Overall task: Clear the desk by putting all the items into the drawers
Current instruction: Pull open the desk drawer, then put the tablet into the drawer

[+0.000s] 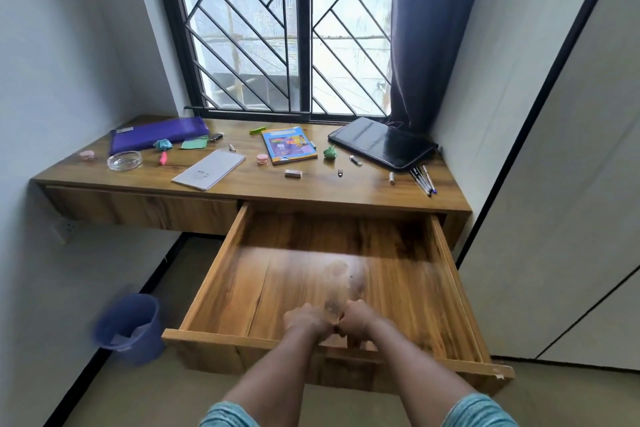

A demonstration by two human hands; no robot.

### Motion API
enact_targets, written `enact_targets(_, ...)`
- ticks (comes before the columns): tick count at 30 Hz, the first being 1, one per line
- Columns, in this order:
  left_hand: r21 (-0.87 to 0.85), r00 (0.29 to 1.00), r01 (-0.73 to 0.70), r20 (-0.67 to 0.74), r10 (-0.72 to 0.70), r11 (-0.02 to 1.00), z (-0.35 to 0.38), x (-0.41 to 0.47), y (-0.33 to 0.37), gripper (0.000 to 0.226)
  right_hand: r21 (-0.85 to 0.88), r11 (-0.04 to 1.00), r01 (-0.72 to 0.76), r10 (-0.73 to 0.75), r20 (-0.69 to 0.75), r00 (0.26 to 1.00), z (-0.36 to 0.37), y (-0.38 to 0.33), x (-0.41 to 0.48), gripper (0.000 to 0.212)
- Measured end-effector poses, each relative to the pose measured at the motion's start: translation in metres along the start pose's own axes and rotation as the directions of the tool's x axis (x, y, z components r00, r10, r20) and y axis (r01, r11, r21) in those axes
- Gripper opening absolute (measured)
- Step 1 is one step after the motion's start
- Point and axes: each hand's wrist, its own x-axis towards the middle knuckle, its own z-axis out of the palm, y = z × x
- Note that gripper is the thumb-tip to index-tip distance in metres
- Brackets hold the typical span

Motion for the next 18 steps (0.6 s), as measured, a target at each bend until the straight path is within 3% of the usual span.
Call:
enact_targets(3,-0.155,0.999,-0.009,-0.032,0.004,0.988,-0.022,0.033,0.008,0.018,0.08,0.997,-0.005,0.011,-0.072,0.997,-0.022,-0.003,0.027,0.012)
enact_targets(6,-0.221,0.999,-0.007,-0.041,-0.002,0.975,-0.061,0.07,0.022,0.034,0.004,0.999,-0.053,0.052,-0.161,0.985,-0.059,-0.017,0.055,0.021)
enact_targets(11,-0.334,0.997,-0.039,-0.069,0.017,0.942,-0.124,0.118,0.053,0.035,-0.014,0.988,-0.156,0.136,-0.414,0.9,-0.125,-0.024,0.089,0.026)
enact_targets(18,-0.522,0.996,-0.085,-0.057,0.065,0.849,-0.18,0.206,0.109,0.038,-0.047,0.977,-0.207,0.149,-0.54,0.828,-0.227,-0.005,0.16,0.027)
